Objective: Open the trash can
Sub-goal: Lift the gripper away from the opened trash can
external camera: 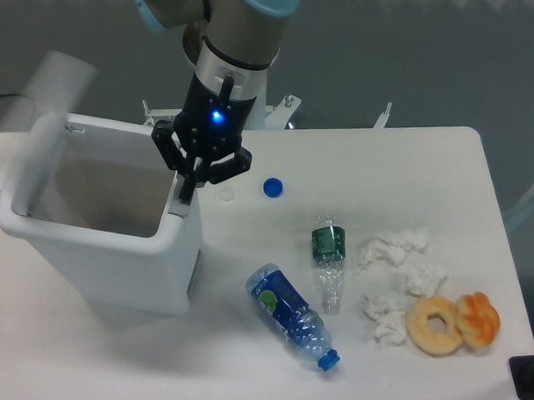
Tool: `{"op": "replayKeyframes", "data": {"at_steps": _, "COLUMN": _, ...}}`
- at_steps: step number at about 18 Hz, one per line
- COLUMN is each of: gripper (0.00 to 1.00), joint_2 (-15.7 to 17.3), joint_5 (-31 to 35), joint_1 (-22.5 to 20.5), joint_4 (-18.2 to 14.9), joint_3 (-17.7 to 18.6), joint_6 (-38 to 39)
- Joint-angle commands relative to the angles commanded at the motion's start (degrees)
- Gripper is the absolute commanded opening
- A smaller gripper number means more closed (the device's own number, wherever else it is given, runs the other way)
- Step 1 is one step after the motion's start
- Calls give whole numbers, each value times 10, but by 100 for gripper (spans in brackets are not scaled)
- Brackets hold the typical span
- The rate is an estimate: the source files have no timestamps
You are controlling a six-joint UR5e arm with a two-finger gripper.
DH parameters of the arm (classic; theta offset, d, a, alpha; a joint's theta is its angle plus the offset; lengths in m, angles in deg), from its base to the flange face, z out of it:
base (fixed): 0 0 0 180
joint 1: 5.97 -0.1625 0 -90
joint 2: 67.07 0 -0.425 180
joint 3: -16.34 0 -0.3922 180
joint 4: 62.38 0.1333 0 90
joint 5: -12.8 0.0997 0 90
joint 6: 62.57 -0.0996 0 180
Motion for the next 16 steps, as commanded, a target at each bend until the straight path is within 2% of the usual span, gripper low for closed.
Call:
{"op": "replayKeyframes", "data": {"at_steps": 3, "gripper": 0, "joint_2": 0, "joint_5": -1, "joint_1": -2, "joint_4": 0, "joint_3": -1, "joint_6": 0}}
{"op": "replayKeyframes", "data": {"at_steps": 4, "gripper": 2, "joint_2": 1, "joint_5": -2, "joint_1": -3, "joint_4": 0, "joint_3": -2, "joint_6": -1}}
{"op": "replayKeyframes", "data": {"at_steps": 5, "gripper": 8, "joint_2": 1, "joint_5": -2, "joint_1": -4, "joint_4": 0, "joint_3": -3, "joint_6": -1}}
{"op": "replayKeyframes", "data": {"at_steps": 9, "gripper": 60, "joint_2": 4, "joint_5": -9, "joint_1": -25, "joint_4": 6, "joint_3": -9, "joint_6": -1}}
{"op": "replayKeyframes", "data": {"at_steps": 10, "gripper": 84, "joint_2": 3, "joint_5": -9, "joint_1": -34, "joint_4": 13, "joint_3": -5, "joint_6": -2}}
{"op": "replayKeyframes", "data": {"at_steps": 11, "gripper": 100, "joint_2": 3, "joint_5": -9, "joint_1": -41, "joint_4": 23, "joint_3": -4, "joint_6": -3}}
{"op": "replayKeyframes", "data": {"at_steps": 16, "gripper": 100, "joint_2": -10, "joint_5": -1, "joint_1": -81, "joint_4": 74, "joint_3": -2, "joint_6": -4}}
